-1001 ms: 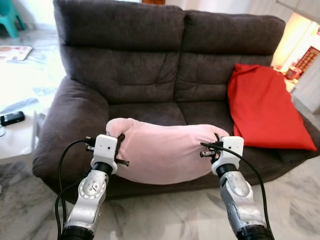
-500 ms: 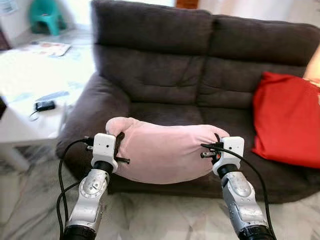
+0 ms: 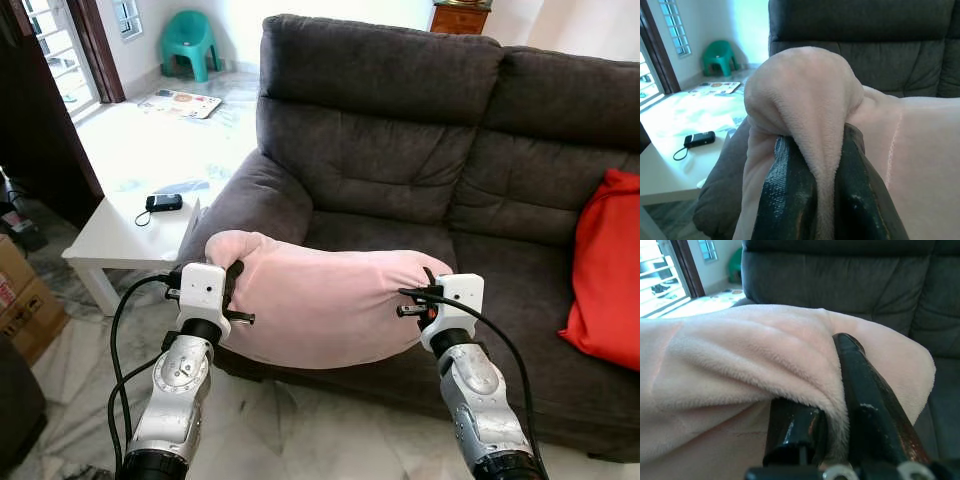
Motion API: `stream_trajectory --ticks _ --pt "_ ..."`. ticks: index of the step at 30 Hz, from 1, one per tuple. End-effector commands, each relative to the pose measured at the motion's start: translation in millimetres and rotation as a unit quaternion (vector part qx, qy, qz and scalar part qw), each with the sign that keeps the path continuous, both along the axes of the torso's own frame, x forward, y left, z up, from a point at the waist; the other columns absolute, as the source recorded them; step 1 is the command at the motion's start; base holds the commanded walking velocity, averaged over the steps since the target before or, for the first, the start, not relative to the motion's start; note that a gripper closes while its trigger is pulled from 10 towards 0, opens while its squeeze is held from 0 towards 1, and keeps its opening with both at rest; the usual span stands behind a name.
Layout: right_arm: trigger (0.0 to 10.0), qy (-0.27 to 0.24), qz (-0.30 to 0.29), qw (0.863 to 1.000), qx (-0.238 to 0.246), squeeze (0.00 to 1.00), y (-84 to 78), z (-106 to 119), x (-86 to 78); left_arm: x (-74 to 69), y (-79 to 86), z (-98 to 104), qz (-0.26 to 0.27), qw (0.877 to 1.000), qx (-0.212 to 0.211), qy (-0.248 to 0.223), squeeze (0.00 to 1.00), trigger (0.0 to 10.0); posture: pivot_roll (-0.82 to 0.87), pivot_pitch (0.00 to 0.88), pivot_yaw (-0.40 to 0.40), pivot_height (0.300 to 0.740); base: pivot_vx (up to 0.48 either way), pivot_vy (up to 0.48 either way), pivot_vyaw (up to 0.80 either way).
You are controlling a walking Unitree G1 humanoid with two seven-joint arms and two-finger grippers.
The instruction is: Move the pillow to the sofa from floor
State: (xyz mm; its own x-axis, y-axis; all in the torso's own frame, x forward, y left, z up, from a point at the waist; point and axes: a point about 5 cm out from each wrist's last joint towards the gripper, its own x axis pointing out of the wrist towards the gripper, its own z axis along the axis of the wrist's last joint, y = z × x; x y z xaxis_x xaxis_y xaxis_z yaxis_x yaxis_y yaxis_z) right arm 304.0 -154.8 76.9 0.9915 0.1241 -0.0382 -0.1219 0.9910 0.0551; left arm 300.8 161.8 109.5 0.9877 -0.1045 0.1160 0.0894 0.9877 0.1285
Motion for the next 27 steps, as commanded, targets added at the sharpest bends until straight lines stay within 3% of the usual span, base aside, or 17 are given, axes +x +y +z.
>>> stream_trajectory --ticks 1,4,9,11,27 --pt "10.0 -0.074 -0.008 0.997 0.01 0.0 -6.0 30 6.3 2.5 4.2 14 0.015 0.999 -0.006 -0.028 0.0 10.0 0.12 0.0 -0.104 0.74 0.0 0.0 0.0" --pt "10.0 -0.087 -0.003 0.996 0.006 0.0 -4.3 34 6.7 3.0 5.0 15 0.017 0.999 -0.006 -0.031 0.0 10.0 0.13 0.0 -0.105 0.74 0.0 0.0 0.0" --pt "10.0 -0.1 0.007 0.995 0.002 0.0 -2.2 39 6.6 4.0 5.6 18 0.02 0.999 -0.006 -0.036 0.0 10.0 0.12 0.0 -0.106 0.74 0.246 0.0 0.79" --pt "10.0 -0.095 -0.001 0.995 0.018 0.0 -3.1 39 7.6 4.8 5.4 19 0.02 0.999 -0.007 -0.038 0.0 10.0 0.12 0.0 -0.106 0.74 0.247 0.0 0.0" --pt "10.0 -0.122 0.011 0.992 0.01 0.0 0.2 54 11.2 10.9 6.7 42 0.023 0.997 -0.009 -0.076 0.0 10.0 0.13 0.0 -0.109 0.74 0.252 0.0 0.0"
